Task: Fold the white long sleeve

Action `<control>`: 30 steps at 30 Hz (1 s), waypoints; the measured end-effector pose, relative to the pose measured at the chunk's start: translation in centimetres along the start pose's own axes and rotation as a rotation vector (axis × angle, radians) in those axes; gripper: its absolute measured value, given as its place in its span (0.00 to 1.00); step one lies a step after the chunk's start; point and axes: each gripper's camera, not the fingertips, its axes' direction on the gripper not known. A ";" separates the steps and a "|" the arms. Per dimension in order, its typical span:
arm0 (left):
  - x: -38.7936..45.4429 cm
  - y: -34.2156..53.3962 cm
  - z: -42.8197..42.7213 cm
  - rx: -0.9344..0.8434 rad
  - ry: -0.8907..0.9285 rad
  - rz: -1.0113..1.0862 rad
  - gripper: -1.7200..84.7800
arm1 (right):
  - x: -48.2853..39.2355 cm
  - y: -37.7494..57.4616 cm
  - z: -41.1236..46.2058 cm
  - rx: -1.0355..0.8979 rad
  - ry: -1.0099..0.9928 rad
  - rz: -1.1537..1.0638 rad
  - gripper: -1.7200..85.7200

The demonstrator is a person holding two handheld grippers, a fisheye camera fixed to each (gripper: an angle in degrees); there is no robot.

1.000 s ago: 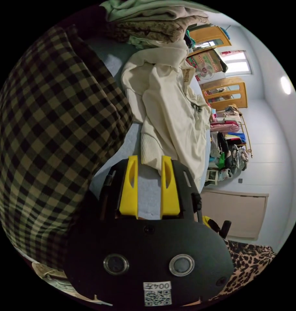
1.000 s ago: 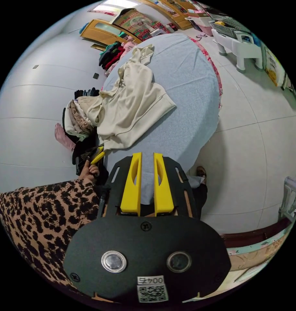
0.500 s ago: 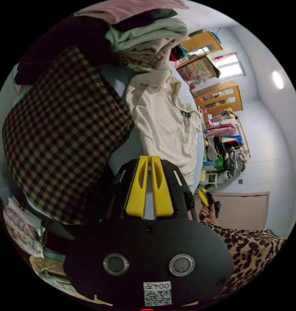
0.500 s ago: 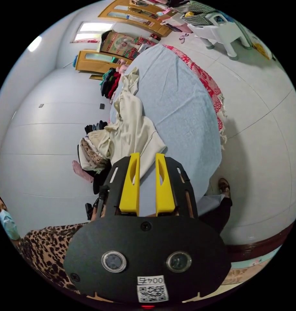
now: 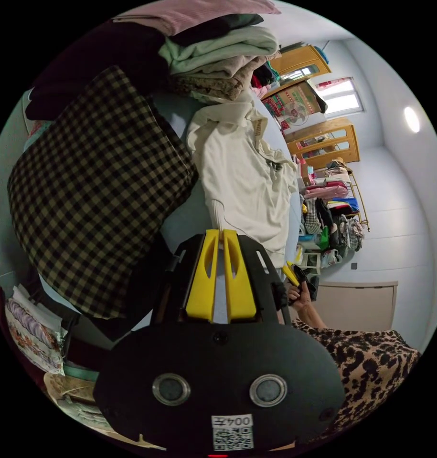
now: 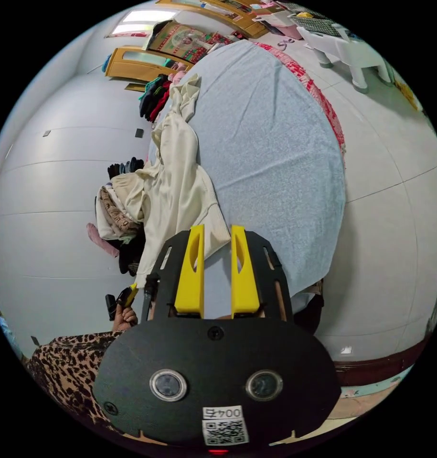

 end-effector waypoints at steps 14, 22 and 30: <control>1.5 -0.5 -8.6 0.116 0.291 0.027 0.04 | -3.5 6.6 -9.7 0.228 -0.469 -0.068 0.06; 12.0 -0.4 -29.9 0.477 0.808 0.485 0.04 | -22.9 15.9 -30.1 0.425 -0.638 -0.823 0.06; 20.6 6.5 -48.3 0.669 0.925 0.867 0.05 | -35.6 30.9 -44.3 0.640 -0.519 -1.307 0.05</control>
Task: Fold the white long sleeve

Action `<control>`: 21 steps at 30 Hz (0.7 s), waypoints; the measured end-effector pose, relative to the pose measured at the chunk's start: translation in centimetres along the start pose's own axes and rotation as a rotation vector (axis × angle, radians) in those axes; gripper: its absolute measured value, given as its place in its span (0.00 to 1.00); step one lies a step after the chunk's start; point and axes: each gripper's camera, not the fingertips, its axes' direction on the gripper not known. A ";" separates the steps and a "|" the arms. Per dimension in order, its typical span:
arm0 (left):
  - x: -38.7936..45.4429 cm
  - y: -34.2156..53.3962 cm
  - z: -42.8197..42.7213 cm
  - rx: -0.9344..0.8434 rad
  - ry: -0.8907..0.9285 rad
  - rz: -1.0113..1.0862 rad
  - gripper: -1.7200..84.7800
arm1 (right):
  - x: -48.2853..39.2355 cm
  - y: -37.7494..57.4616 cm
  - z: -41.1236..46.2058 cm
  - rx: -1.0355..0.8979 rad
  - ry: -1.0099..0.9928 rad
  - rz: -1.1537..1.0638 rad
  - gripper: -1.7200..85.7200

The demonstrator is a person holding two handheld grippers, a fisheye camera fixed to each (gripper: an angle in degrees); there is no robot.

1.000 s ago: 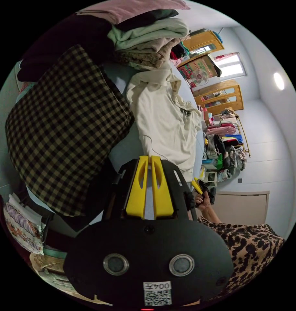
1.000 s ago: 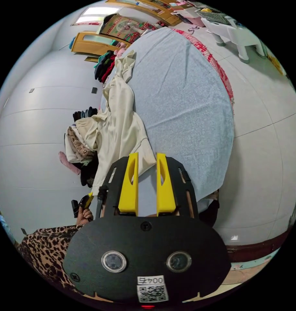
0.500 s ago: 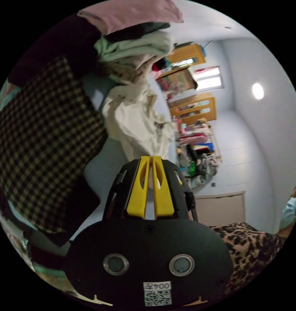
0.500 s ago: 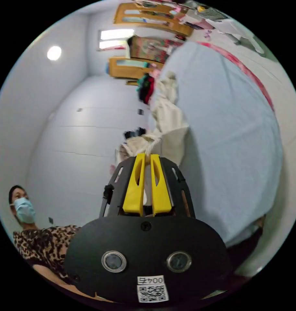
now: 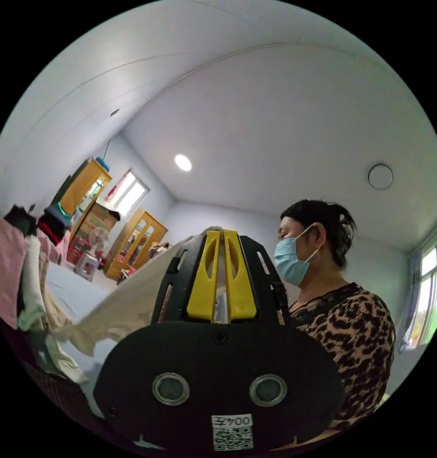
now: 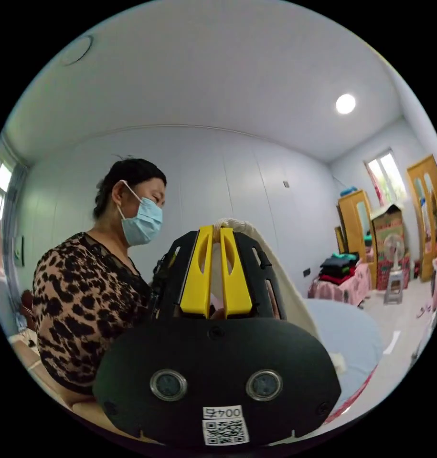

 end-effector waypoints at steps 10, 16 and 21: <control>-10.8 -1.3 3.7 -0.141 -0.170 -0.290 0.05 | 5.8 -0.2 4.0 -0.120 0.147 0.365 0.05; -29.9 0.4 11.3 -0.288 -0.289 -0.592 0.04 | 19.5 0.6 9.7 -0.247 0.288 0.671 0.05; -33.2 -10.4 21.3 -0.363 -0.289 -0.425 0.04 | 21.7 -11.0 14.3 -0.158 0.351 0.500 0.05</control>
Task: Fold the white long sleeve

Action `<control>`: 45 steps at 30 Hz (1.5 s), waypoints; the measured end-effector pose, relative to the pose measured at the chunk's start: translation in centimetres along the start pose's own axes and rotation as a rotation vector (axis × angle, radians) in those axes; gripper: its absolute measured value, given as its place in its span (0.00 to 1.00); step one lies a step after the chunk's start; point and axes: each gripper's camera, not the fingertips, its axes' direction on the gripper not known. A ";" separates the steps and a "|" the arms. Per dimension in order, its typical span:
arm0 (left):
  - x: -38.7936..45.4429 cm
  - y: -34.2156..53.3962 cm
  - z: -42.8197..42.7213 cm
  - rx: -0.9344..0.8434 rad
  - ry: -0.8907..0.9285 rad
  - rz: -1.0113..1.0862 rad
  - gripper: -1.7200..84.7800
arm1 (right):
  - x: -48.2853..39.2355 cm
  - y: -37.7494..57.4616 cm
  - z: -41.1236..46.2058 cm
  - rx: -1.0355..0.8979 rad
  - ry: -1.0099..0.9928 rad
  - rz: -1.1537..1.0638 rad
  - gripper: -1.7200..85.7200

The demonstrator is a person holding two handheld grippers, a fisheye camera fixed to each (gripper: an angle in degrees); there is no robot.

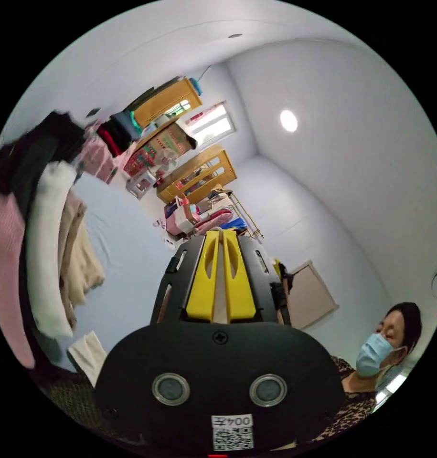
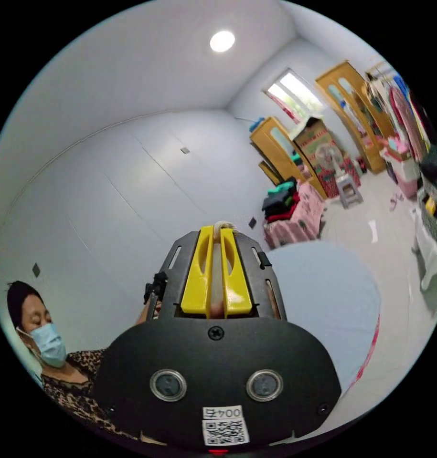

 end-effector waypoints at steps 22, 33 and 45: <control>-12.6 22.2 8.5 -0.464 -0.235 0.018 0.04 | 7.4 23.5 2.2 -0.431 0.333 0.062 0.06; -23.4 41.0 10.2 -0.658 -0.376 -0.182 0.04 | 15.6 39.2 5.3 -0.557 0.472 0.387 0.06; -20.7 46.0 6.4 -0.572 -0.327 -0.121 0.03 | 13.5 43.0 6.0 -0.557 0.569 0.316 0.06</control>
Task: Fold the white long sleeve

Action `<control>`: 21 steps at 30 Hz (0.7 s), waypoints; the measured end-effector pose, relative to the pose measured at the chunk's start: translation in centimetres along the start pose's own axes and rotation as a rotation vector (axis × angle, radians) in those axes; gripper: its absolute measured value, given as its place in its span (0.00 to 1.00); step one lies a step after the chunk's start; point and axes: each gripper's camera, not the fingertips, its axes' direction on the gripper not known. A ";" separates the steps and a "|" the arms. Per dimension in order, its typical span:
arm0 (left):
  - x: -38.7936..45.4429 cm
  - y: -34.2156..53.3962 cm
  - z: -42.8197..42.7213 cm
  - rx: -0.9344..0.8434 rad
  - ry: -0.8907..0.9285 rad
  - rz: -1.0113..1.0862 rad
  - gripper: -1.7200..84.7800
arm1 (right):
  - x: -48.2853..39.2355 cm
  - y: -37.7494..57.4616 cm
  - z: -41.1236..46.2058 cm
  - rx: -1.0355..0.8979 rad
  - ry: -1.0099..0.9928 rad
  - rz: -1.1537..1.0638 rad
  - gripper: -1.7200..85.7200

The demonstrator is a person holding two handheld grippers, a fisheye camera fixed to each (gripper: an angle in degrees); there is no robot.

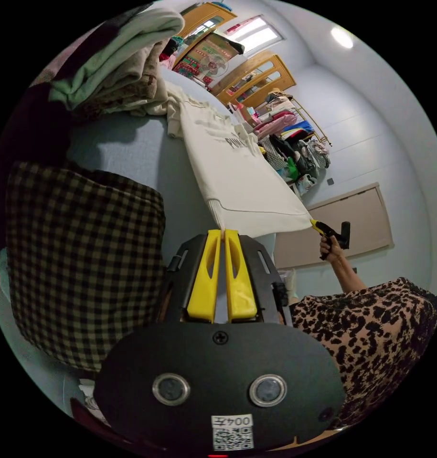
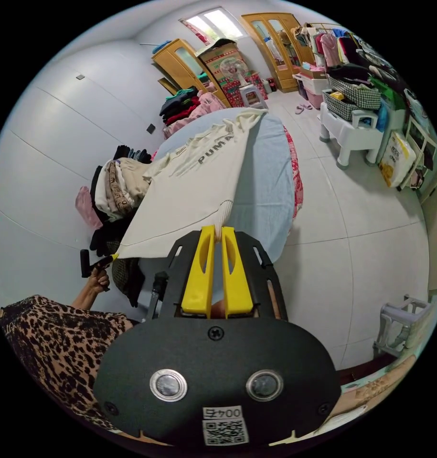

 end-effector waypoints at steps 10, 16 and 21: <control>0.9 9.4 1.9 0.003 -0.044 -0.055 0.03 | 3.0 5.1 4.6 -0.047 -0.060 0.053 0.06; 1.7 13.0 4.6 -0.025 -0.130 -0.045 0.03 | 5.1 7.1 8.4 -0.065 -0.091 0.113 0.06; 1.7 14.1 8.4 -0.086 -0.252 -0.074 0.03 | 5.4 7.2 13.3 -0.158 -0.013 0.107 0.06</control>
